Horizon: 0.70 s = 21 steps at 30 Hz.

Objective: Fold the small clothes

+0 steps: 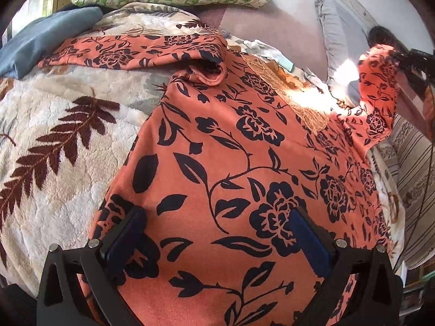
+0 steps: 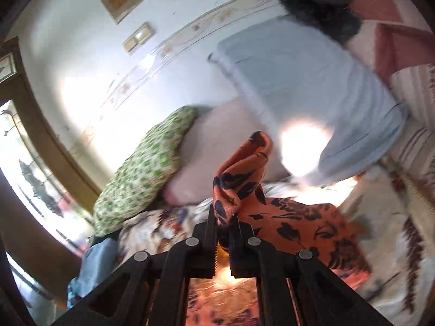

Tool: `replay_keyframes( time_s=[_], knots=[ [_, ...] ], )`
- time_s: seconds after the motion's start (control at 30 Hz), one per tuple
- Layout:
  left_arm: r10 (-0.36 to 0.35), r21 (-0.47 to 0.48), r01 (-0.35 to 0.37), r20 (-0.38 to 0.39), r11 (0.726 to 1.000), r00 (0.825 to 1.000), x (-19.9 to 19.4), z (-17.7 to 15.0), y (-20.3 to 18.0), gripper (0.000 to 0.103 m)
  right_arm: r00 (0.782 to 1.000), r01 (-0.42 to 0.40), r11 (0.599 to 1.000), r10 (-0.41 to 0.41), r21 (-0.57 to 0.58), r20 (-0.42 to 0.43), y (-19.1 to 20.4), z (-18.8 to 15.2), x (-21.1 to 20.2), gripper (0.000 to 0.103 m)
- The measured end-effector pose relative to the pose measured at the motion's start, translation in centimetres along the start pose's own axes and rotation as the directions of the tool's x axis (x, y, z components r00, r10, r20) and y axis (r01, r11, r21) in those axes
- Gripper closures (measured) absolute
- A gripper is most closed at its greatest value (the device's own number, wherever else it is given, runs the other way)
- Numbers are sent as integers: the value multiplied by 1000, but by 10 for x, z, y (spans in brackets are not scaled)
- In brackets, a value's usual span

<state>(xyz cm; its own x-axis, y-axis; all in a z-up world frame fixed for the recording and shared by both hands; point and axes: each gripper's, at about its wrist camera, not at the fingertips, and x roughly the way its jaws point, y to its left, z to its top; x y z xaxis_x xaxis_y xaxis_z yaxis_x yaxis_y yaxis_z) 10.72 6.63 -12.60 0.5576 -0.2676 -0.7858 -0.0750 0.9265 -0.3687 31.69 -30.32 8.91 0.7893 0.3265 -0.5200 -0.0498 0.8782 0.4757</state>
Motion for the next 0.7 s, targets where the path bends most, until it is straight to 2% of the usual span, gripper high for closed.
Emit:
replay_keyframes(
  time_s=[0.07,0.1,0.13,0.17,0.23,0.27,0.3,0.37,0.47,0.53,0.7],
  knots=[
    [-23,-25,23,-1,999,1000,-1,1,3,0,995,-41,999,42,5,-87,36,-37,45,93],
    [-29,-31,29,-2,999,1000,-1,1,4,0,986,-56,998,58,21,-157,48,-59,73,93],
    [-33,-35,33,-3,999,999,-1,2,5,0,965,-72,997,79,35,-251,57,-82,103,91],
    [-35,-37,34,-2,999,999,-1,2,5,0,930,-92,995,102,46,-352,64,-109,129,82],
    [-34,-33,34,-3,999,999,-1,2,4,0,833,-104,991,130,79,-538,69,-160,174,53],
    [-33,-31,33,-4,999,999,-1,1,4,0,801,-115,989,150,97,-579,69,-185,180,20],
    [-32,-31,32,-3,999,999,-1,1,4,0,793,-129,985,170,111,-585,67,-197,181,12],
    [-28,-36,28,0,999,1000,-1,1,4,0,808,-161,980,198,115,-555,60,-207,168,12],
    [-15,-38,15,6,999,1000,0,1,3,0,823,-183,969,244,166,-513,32,-191,134,12],
    [-8,-37,8,9,999,1000,-1,1,2,0,845,-147,970,225,194,-486,10,-177,119,12],
    [-3,-64,4,24,998,1000,-10,3,0,0,910,-64,942,190,328,-367,-84,-145,62,12]
  ],
)
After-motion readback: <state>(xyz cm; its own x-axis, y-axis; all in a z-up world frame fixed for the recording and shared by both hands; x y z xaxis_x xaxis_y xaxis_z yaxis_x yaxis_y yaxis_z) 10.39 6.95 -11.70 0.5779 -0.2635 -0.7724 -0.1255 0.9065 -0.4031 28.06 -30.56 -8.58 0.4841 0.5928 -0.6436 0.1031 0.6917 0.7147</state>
